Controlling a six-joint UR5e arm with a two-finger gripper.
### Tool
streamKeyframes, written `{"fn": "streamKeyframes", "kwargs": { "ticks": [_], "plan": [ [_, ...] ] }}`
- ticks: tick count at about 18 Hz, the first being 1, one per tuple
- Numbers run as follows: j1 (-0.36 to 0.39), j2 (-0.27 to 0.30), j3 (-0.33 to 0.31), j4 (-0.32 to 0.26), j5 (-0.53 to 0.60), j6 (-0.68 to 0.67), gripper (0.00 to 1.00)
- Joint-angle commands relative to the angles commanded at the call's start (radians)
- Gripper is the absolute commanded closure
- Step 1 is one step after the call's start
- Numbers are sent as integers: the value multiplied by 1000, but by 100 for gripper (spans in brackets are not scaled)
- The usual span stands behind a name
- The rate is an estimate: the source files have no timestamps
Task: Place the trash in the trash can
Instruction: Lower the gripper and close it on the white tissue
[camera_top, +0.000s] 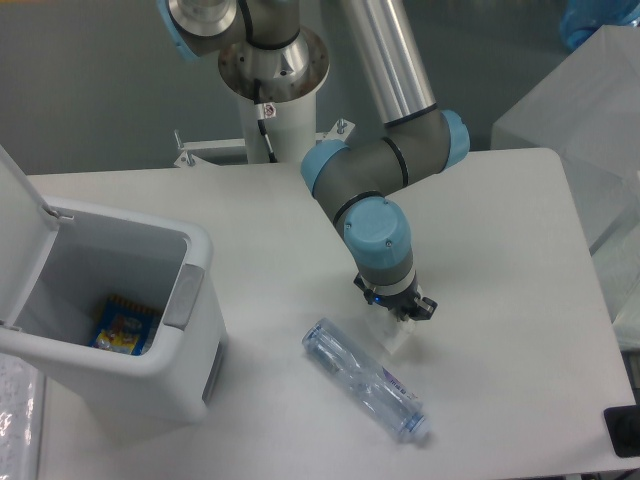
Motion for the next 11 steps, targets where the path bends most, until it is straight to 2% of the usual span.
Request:
{"fn": "streamKeyframes", "kwargs": {
  "ticks": [5,8,11],
  "plan": [
    [8,9,43,-9,-58,-2,74],
    [32,67,58,-15,-171,-6,74],
    [37,90,71,-15,-242,-14,74]
  ]
}}
